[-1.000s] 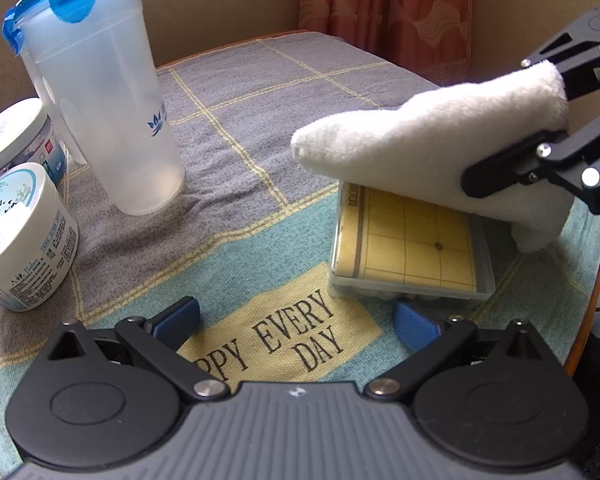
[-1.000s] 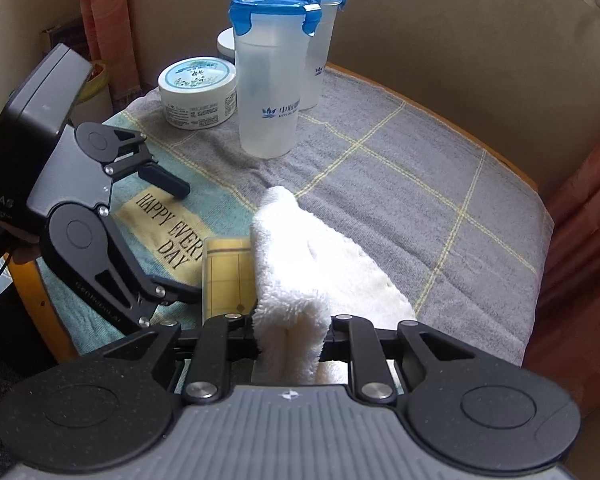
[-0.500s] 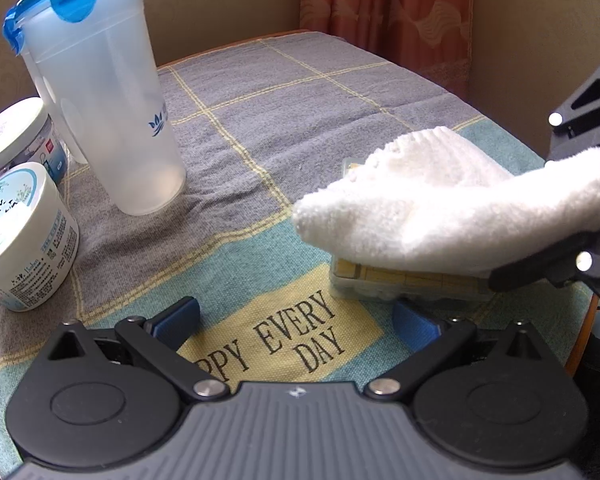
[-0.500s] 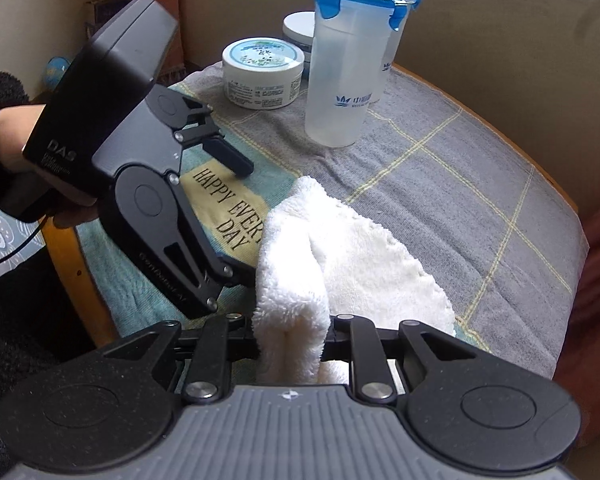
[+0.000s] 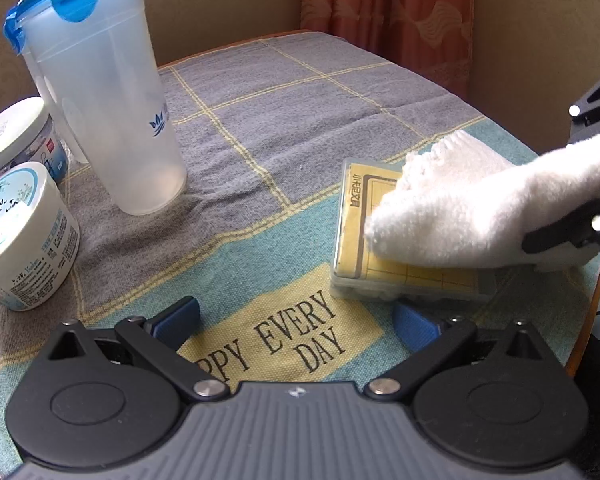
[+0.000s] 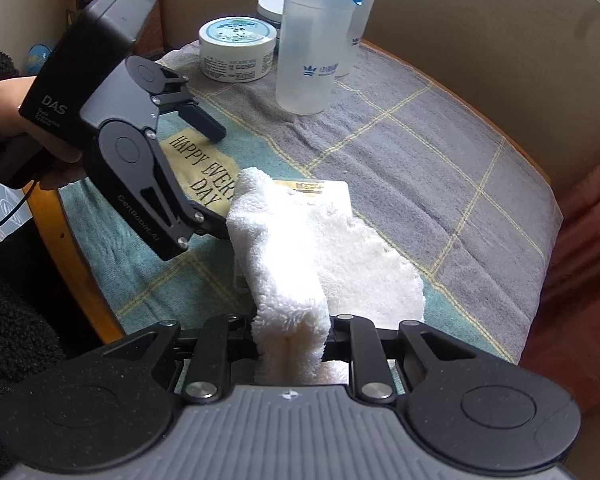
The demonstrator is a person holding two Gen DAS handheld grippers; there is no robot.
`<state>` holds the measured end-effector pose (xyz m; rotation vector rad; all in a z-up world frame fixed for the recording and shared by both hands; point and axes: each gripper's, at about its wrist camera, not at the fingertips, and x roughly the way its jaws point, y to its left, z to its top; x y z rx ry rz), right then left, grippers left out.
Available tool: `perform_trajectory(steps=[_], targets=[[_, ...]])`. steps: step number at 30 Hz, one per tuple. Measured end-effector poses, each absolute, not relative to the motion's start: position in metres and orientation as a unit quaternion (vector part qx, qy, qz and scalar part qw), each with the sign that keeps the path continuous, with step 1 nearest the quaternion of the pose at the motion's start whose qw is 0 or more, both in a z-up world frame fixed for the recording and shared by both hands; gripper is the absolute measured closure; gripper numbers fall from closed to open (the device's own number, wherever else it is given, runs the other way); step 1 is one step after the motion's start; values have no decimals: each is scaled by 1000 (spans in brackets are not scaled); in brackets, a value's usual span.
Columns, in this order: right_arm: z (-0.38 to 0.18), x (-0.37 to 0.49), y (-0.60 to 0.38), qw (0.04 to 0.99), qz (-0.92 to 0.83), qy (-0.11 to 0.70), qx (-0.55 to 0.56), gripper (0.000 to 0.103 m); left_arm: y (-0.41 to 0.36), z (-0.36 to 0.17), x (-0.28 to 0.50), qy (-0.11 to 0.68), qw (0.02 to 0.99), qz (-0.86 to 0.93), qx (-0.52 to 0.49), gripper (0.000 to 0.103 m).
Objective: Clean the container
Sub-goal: 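Rub the cloth along the tile box edge with the right tool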
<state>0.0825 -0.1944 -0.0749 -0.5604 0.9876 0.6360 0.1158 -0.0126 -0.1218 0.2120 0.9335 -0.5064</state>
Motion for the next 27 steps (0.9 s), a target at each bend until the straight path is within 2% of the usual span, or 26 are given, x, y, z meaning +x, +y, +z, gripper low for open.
perform_trajectory(steps=[13, 27], targets=[[-75, 140, -174, 824, 294, 437, -211, 79, -14, -121, 116, 448, 855, -240, 100, 1], [-79, 95, -166, 785, 356, 456, -222, 77, -12, -122, 116, 449, 856, -238, 99, 1]])
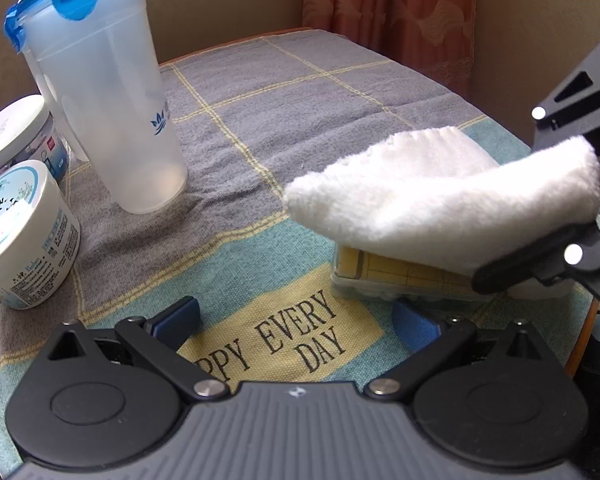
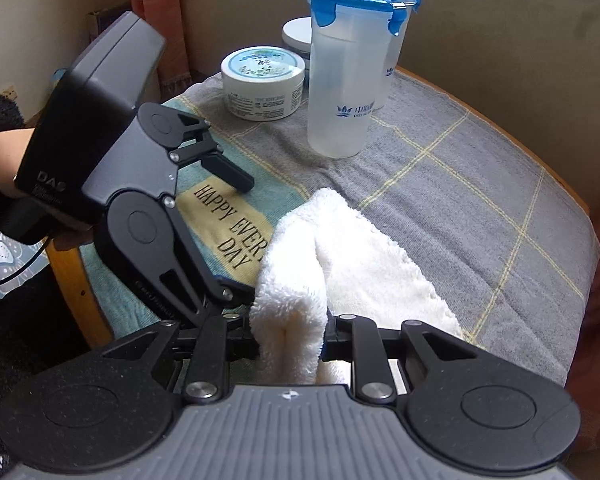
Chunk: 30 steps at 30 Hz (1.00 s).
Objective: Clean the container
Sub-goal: 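Rub the cloth along the tile box edge with the right tool, then lift the cloth off the tile box with the right tool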
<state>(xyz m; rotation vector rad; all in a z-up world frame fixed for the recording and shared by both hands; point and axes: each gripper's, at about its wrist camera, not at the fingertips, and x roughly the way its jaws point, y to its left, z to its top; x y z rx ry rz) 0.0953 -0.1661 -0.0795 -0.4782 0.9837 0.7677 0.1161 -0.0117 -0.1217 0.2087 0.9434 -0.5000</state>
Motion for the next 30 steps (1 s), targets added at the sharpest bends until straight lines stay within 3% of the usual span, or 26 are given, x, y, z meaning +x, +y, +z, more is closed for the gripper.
perform_trajectory(steps=[9, 20, 30], targets=[[-63, 88, -219, 817, 310, 458, -163, 78, -8, -110, 113, 446, 860, -234, 85, 1], [-28, 149, -272, 877, 283, 386, -52, 78, -21, -94, 111, 439, 863, -230, 93, 1], [-108, 214, -280, 811, 336, 472, 87, 78, -30, -94, 124, 456, 862, -214, 65, 1]])
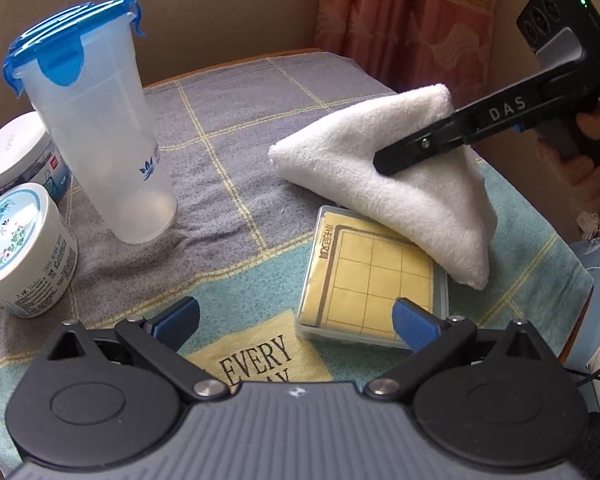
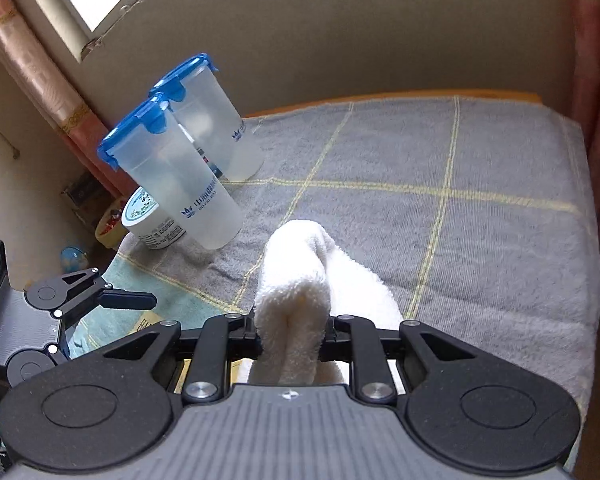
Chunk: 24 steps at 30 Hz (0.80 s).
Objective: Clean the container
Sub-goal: 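Lift the cloth off the tile box with the right tool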
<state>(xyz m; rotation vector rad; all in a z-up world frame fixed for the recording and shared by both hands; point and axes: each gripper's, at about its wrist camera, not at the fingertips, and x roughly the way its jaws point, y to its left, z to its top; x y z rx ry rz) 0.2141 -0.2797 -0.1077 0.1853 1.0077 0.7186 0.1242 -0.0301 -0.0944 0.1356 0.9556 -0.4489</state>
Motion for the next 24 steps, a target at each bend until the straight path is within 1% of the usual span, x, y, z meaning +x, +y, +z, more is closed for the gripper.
perform_trajectory(steps=[5, 9, 14, 24], targets=[[-131, 222, -291, 788, 348, 490, 136, 77, -34, -98, 128, 466, 858, -209, 59, 1], [-136, 221, -292, 776, 363, 494, 147, 76, -34, -99, 130, 471, 856, -206, 50, 1], [-131, 212, -298, 767, 374, 500, 145, 76, -35, -98, 131, 473, 856, -201, 51, 0], [-119, 166, -324, 774, 352, 511, 127, 76, -33, -97, 130, 465, 860, -203, 59, 0]])
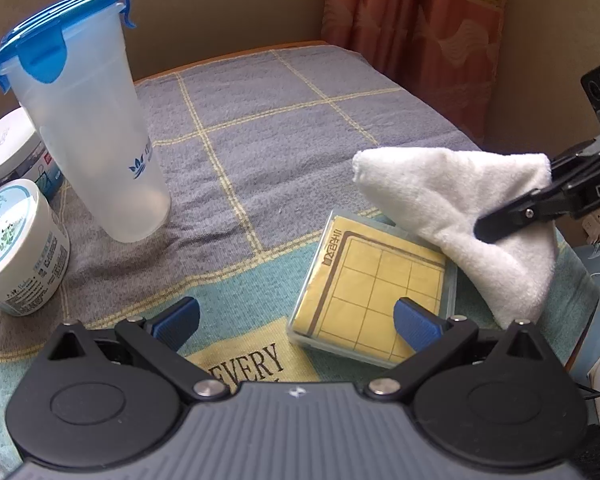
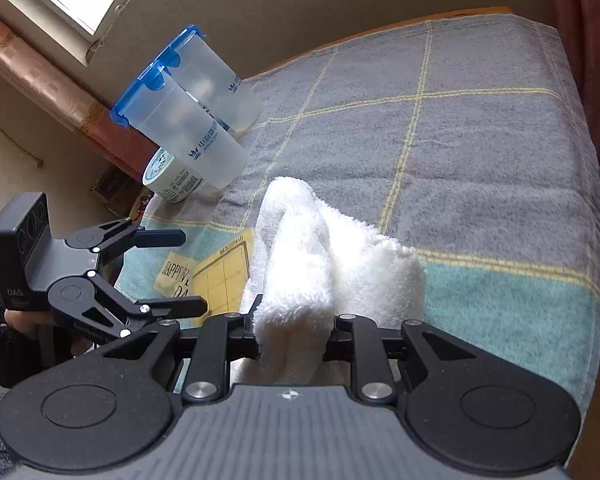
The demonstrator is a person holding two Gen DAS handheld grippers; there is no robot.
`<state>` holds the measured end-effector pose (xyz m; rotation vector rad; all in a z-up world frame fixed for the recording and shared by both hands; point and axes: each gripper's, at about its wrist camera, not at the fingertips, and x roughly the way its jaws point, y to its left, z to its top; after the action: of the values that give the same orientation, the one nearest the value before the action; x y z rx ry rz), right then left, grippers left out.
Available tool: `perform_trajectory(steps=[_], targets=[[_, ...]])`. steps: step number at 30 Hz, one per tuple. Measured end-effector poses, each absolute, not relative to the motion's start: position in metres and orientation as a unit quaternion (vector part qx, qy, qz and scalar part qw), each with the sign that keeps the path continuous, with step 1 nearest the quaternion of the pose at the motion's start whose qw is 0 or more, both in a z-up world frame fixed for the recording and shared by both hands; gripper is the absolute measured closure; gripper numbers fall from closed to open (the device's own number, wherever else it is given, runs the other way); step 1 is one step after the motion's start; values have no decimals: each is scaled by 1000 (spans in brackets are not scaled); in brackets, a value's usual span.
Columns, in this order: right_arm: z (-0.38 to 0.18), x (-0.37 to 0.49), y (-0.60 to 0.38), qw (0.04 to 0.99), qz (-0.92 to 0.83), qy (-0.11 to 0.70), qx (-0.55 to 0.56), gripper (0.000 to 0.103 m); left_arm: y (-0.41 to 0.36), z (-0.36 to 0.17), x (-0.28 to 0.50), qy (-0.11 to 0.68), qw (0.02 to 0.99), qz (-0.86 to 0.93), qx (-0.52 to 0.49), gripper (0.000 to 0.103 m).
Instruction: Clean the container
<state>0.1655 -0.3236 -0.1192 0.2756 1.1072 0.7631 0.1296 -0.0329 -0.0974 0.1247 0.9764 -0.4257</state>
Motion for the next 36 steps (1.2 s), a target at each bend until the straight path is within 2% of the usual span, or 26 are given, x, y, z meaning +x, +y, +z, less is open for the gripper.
perform_trajectory(steps=[6, 20, 36], targets=[[-115, 169, -316, 776, 355, 509, 112, 75, -32, -99, 132, 465, 859, -206, 57, 0], [-116, 235, -266, 764, 402, 496, 94, 75, -31, -100, 135, 475, 853, -210, 48, 0], [-115, 181, -297, 768, 370, 515, 84, 75, -31, -101, 136, 468, 857, -212, 48, 0]])
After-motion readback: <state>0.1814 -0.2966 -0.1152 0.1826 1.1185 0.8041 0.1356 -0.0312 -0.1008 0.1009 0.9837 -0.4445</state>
